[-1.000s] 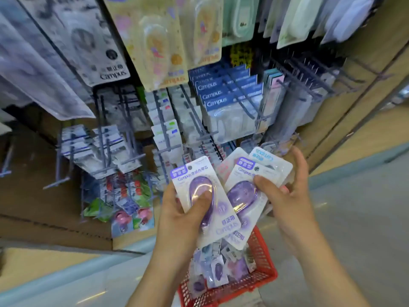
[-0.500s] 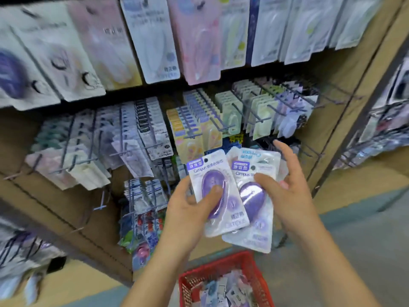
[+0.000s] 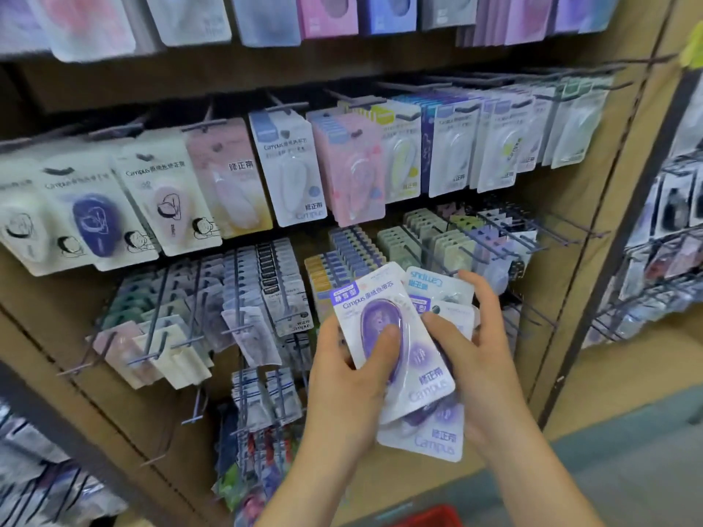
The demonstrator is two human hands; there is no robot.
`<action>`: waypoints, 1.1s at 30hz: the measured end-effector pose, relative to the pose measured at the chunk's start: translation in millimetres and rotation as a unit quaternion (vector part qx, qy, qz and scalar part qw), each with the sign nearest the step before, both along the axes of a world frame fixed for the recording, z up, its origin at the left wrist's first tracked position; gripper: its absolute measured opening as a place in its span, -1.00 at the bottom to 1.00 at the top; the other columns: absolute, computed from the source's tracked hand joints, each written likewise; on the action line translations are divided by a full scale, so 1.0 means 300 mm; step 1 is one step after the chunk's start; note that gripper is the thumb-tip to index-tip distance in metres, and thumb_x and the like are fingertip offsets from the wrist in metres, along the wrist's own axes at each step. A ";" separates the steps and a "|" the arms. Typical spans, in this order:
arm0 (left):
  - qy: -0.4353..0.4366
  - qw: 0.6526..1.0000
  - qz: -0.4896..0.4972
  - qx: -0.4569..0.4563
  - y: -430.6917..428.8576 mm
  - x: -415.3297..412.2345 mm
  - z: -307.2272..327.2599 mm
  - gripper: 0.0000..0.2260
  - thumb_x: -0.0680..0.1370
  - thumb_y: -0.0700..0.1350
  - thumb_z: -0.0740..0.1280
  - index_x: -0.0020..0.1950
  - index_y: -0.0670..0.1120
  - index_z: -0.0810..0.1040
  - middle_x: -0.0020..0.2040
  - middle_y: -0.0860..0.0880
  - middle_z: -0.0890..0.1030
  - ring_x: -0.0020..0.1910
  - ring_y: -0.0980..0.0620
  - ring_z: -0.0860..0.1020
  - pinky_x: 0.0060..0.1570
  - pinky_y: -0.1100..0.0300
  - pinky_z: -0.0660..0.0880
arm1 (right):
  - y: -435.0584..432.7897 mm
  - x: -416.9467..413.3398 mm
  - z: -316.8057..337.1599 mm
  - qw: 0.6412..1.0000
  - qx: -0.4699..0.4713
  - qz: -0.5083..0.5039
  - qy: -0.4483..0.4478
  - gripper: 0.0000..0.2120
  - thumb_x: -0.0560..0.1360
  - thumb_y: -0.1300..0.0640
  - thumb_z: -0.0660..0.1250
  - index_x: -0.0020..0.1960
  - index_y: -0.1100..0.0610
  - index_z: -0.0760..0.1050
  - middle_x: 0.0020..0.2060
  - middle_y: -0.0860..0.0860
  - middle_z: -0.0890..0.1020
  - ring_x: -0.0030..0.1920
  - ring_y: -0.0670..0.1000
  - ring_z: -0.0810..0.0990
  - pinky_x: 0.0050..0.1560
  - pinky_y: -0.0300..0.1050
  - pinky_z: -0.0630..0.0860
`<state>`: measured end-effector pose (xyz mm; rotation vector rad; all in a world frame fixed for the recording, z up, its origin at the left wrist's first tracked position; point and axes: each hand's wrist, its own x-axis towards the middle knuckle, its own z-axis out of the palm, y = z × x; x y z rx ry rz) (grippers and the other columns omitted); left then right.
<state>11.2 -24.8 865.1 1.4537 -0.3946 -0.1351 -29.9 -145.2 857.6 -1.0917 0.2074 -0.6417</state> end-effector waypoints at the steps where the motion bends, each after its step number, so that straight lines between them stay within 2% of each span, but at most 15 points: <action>1: 0.002 1.000 -0.005 0.000 0.007 0.005 0.008 -0.66 0.44 0.07 0.49 0.15 0.05 0.52 0.00 0.00 0.70 -0.02 -0.05 0.68 0.04 -0.15 0.60 | 0.000 0.002 0.004 1.000 0.012 0.013 0.001 -0.49 0.54 0.36 0.30 0.35 -0.10 0.36 0.09 0.07 0.68 0.04 0.12 0.68 0.01 0.07 0.61; 4: 0.007 1.000 -0.018 0.004 0.032 0.022 0.026 -0.63 0.40 0.09 0.43 0.16 0.04 0.52 -0.01 0.01 0.70 -0.04 -0.03 0.69 0.00 -0.08 0.60 | -0.002 0.006 0.013 0.998 0.040 0.039 -0.003 -0.47 0.51 0.36 0.32 0.33 -0.12 0.38 0.05 0.06 0.70 -0.02 0.10 0.70 -0.15 -0.03 0.65; 8: 0.028 0.999 -0.032 -0.021 0.050 0.037 0.044 -0.65 0.43 0.03 0.46 0.17 -0.01 0.51 0.01 -0.09 0.70 -0.04 -0.12 0.69 -0.06 -0.06 0.62 | -0.004 0.011 0.022 0.993 0.081 0.080 -0.019 -0.44 0.39 0.28 0.36 0.33 -0.09 0.40 0.06 0.12 0.70 -0.04 0.14 0.69 -0.13 0.02 0.65; 13: 0.025 0.995 -0.087 -0.032 0.067 0.052 0.082 -0.65 0.41 -0.04 0.40 0.17 -0.05 0.50 -0.01 -0.16 0.70 -0.09 -0.15 0.69 -0.23 0.12 0.60 | -0.002 0.020 0.026 0.975 0.116 0.182 -0.052 -0.52 0.39 0.35 0.40 0.30 0.17 0.47 0.11 0.26 0.65 -0.08 0.19 0.69 -0.15 0.06 0.66; 15: 0.030 0.993 -0.104 -0.038 0.078 0.064 0.094 -0.64 0.40 -0.06 0.40 0.18 -0.08 0.51 -0.02 -0.19 0.70 -0.13 -0.14 0.69 -0.28 0.15 0.58 | -0.007 0.024 0.028 0.971 0.112 0.206 -0.046 -0.54 0.36 0.32 0.38 0.27 0.24 0.50 0.11 0.30 0.64 -0.08 0.22 0.69 -0.13 0.07 0.66; 20: 0.035 0.994 -0.055 -0.084 0.080 0.076 0.093 -0.70 0.39 -0.11 0.42 0.10 -0.12 0.54 -0.06 -0.17 0.71 -0.17 -0.15 0.69 -0.28 0.09 0.61 | 0.014 0.053 0.019 0.977 0.132 0.164 -0.017 -0.53 0.29 0.27 0.50 0.19 0.29 0.53 0.07 0.31 0.65 -0.10 0.22 0.68 -0.13 0.07 0.65; 22: 0.037 0.993 -0.024 -0.111 0.088 0.082 0.093 -0.75 0.41 -0.10 0.41 0.07 -0.10 0.56 -0.07 -0.15 0.71 -0.18 -0.12 0.69 -0.28 0.09 0.61 | 0.017 0.056 0.020 0.981 0.140 0.132 -0.006 -0.65 0.31 0.30 0.46 0.09 0.25 0.55 -0.02 0.25 0.68 -0.18 0.16 0.69 -0.22 0.00 0.64; 24: 0.040 0.991 -0.002 -0.131 0.107 0.096 0.098 -0.75 0.43 -0.09 0.40 0.08 -0.09 0.57 -0.07 -0.11 0.71 -0.18 -0.07 0.69 -0.29 0.11 0.61 | 0.004 0.053 0.018 0.984 0.143 0.103 0.006 -0.71 0.31 0.24 0.39 0.03 0.22 0.55 -0.12 0.20 0.69 -0.26 0.11 0.68 -0.27 -0.03 0.63; 26: 0.041 0.988 0.007 -0.148 0.133 0.116 0.111 -0.73 0.43 -0.07 0.39 0.10 -0.11 0.58 -0.06 -0.08 0.71 -0.18 -0.02 0.69 -0.27 0.12 0.60 | -0.016 0.045 0.017 0.988 0.135 0.077 0.008 -0.64 0.26 0.26 0.47 0.05 0.20 0.56 -0.10 0.21 0.67 -0.26 0.11 0.67 -0.25 0.00 0.63; 29: 0.042 0.987 -0.011 -0.154 0.169 0.142 0.140 -0.73 0.44 -0.11 0.38 0.12 -0.13 0.59 -0.05 -0.09 0.71 -0.18 -0.01 0.68 -0.25 0.09 0.61 | -0.020 0.032 0.034 0.995 0.080 0.055 0.008 -0.49 0.12 0.11 0.64 0.02 0.15 0.60 -0.06 0.21 0.69 -0.23 0.11 0.69 -0.27 -0.02 0.65; 30: 0.039 0.988 -0.020 -0.146 0.178 0.147 0.151 -0.72 0.44 -0.13 0.38 0.14 -0.12 0.60 -0.04 -0.10 0.71 -0.19 -0.01 0.68 -0.25 0.08 0.61 | -0.016 0.028 0.043 0.997 0.055 0.055 0.009 -0.49 0.12 0.09 0.63 0.04 0.15 0.60 -0.07 0.21 0.70 -0.23 0.10 0.70 -0.29 -0.04 0.64; 33: 0.015 0.992 -0.037 -0.116 0.187 0.149 0.182 -0.68 0.42 -0.14 0.40 0.18 -0.05 0.58 -0.02 -0.11 0.71 -0.17 -0.05 0.69 -0.26 0.06 0.62 | 0.006 0.026 0.080 0.998 -0.013 0.060 0.010 -0.51 0.29 0.23 0.47 0.21 0.11 0.55 -0.05 0.16 0.72 -0.16 0.12 0.70 -0.25 -0.04 0.66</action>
